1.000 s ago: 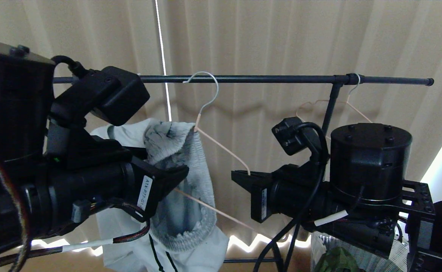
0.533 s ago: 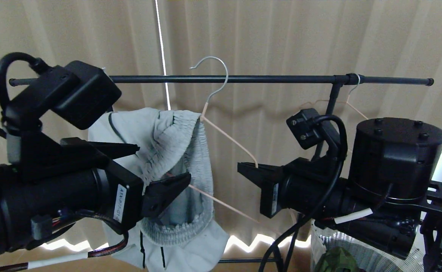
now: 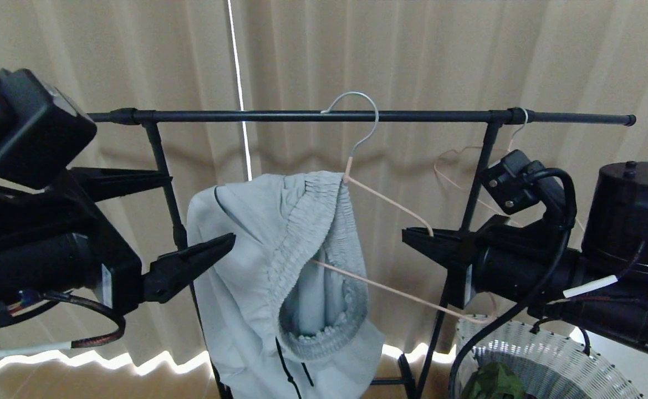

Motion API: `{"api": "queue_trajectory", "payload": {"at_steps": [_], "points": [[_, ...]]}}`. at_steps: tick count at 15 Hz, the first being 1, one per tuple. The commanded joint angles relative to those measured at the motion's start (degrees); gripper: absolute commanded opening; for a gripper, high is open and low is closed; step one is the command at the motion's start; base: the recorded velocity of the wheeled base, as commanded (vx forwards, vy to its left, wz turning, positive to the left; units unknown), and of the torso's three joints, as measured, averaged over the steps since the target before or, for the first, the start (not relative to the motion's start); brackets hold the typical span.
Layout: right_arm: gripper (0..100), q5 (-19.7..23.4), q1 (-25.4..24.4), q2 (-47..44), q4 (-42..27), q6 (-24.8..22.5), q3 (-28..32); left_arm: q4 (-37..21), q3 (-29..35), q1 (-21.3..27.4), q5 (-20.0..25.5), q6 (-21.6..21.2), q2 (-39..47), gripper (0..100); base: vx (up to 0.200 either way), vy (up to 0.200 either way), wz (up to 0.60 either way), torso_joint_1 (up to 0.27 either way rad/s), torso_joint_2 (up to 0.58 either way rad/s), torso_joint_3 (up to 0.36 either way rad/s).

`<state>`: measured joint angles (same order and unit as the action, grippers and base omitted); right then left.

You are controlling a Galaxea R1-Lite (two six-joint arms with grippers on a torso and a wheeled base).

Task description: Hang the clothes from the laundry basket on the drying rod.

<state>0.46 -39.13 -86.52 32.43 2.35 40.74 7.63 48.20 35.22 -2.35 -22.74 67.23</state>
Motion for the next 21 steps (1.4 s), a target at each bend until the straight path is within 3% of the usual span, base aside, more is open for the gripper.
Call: {"api": "queue_trajectory", "payload": {"at_steps": [1,3,6,9,12,15,21], "points": [[0,1.3,1.3,2.5,-1.1,-1.0,0.0,1.2,1.2,-4.9,4.6,-4.1,-0.1,100,0.000,0.000,0.00,0.000,0.00,0.000],[0,3.6,1.3,2.7,-1.3,-1.7,0.7,1.9,2.9,-5.8,12.2,-9.3,1.8,100,0.000,0.000,0.00,0.000,0.00,0.000],[0,6.7,1.3,2.6,-1.1,-1.7,1.3,1.9,5.1,-5.2,13.3,-14.4,5.9,100,0.000,0.000,0.00,0.000,0.00,0.000],[0,9.5,0.5,2.5,-0.7,-1.7,1.2,1.9,6.3,-4.8,13.3,-15.8,9.2,100,0.000,0.000,0.00,0.000,0.00,0.000],[0,10.5,-0.7,2.5,-0.6,-2.9,0.5,2.1,7.0,-4.4,13.2,-20.2,11.5,100,0.000,0.000,0.00,0.000,0.00,0.000],[0,13.0,-1.4,2.6,-0.4,-5.0,-0.4,5.4,6.5,-4.5,12.9,-21.1,12.7,100,0.000,0.000,0.00,0.000,0.00,0.000],[0,14.6,-3.1,2.7,3.0,-5.0,-0.5,5.6,5.2,-4.8,13.0,-21.3,12.8,100,0.000,0.000,0.00,0.000,0.00,0.000]]}}
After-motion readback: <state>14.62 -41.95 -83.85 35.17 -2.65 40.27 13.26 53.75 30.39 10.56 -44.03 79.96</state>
